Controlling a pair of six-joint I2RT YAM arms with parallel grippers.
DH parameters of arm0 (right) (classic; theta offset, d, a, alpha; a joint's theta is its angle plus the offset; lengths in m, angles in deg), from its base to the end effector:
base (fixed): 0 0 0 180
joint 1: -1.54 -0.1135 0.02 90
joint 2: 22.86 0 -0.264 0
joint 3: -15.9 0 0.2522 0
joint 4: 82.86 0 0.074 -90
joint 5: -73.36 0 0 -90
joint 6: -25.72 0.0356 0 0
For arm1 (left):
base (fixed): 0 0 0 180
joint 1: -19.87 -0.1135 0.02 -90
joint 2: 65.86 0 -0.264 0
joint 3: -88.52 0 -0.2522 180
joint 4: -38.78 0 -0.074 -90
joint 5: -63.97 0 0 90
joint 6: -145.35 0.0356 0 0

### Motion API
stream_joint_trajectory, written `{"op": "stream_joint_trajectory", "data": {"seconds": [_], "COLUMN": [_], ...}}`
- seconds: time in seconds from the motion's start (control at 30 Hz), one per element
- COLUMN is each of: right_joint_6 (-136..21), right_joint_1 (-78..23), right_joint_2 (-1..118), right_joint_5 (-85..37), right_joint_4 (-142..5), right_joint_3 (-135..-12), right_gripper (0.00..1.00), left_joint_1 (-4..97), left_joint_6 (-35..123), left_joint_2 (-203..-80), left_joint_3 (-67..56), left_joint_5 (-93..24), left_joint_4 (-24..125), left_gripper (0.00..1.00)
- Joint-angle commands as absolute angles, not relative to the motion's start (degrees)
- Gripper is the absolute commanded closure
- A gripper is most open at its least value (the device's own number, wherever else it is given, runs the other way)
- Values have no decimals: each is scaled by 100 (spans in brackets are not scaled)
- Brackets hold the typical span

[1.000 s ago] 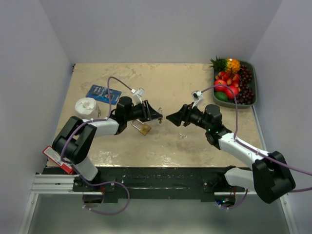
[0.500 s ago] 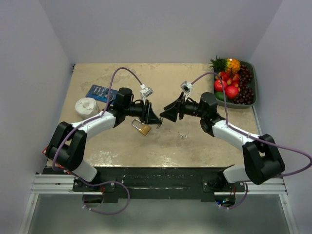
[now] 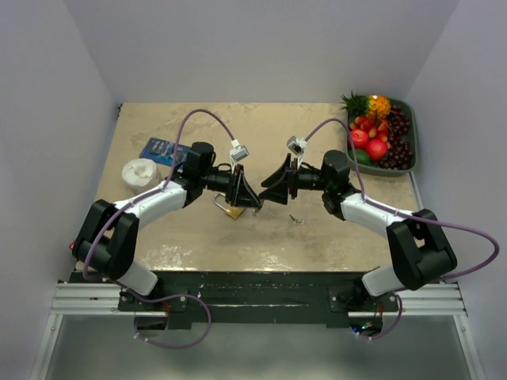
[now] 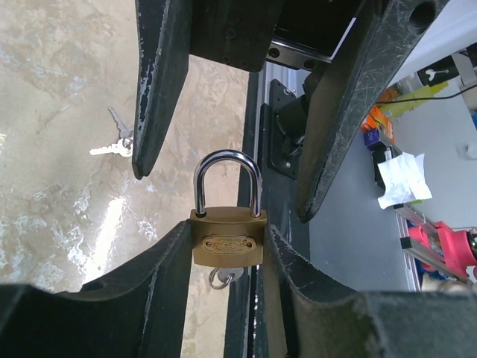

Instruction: Unlock with the key

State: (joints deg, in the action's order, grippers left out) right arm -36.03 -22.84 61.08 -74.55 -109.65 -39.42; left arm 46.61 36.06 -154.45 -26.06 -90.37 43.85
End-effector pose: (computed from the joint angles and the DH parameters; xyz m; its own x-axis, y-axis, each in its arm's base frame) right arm 0.2666 0.1539 0.2523 -0.4945 0.0520 -0.8676 -0.8588 0.1246 0.4969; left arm 0.2750 -0.1745 0.2359 -0.6975 0.1912 -0.6906 0.7137 0.0981 -0.6936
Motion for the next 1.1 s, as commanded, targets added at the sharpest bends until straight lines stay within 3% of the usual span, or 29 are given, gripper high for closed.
{"op": "stream_joint_trajectory", "data": {"seconds": [0.0,0.33,0.5,0.87,1.07], "right_joint_6": [-3669,-3598,-3616,-3774,-3888], "right_joint_1": [-2325,-2351,-2360,-2360,-2360], "right_joint_2": [5984,5888,5879,5967,5984], "right_joint_5": [-7816,-7913,-7861,-7729,-7606], "right_joint_4": [-11304,-11366,-11270,-10980,-10716], "right_joint_3": [-3988,-3882,-3829,-3855,-3908], "right_gripper": [32,37,54,73,83], "left_joint_1": [4615,4484,4422,4387,4387], "left_joint_6": [3566,3267,3197,3460,4119], "left_joint_2": [-15445,-15489,-15515,-15498,-15366], "left_joint_3": [-2595,-2683,-2710,-2657,-2464], "left_joint_5": [-9511,-9485,-9284,-9020,-8291], "left_joint_4": [3971,3620,3610,3909,4761], "left_gripper": [100,100,100,100,100]}}
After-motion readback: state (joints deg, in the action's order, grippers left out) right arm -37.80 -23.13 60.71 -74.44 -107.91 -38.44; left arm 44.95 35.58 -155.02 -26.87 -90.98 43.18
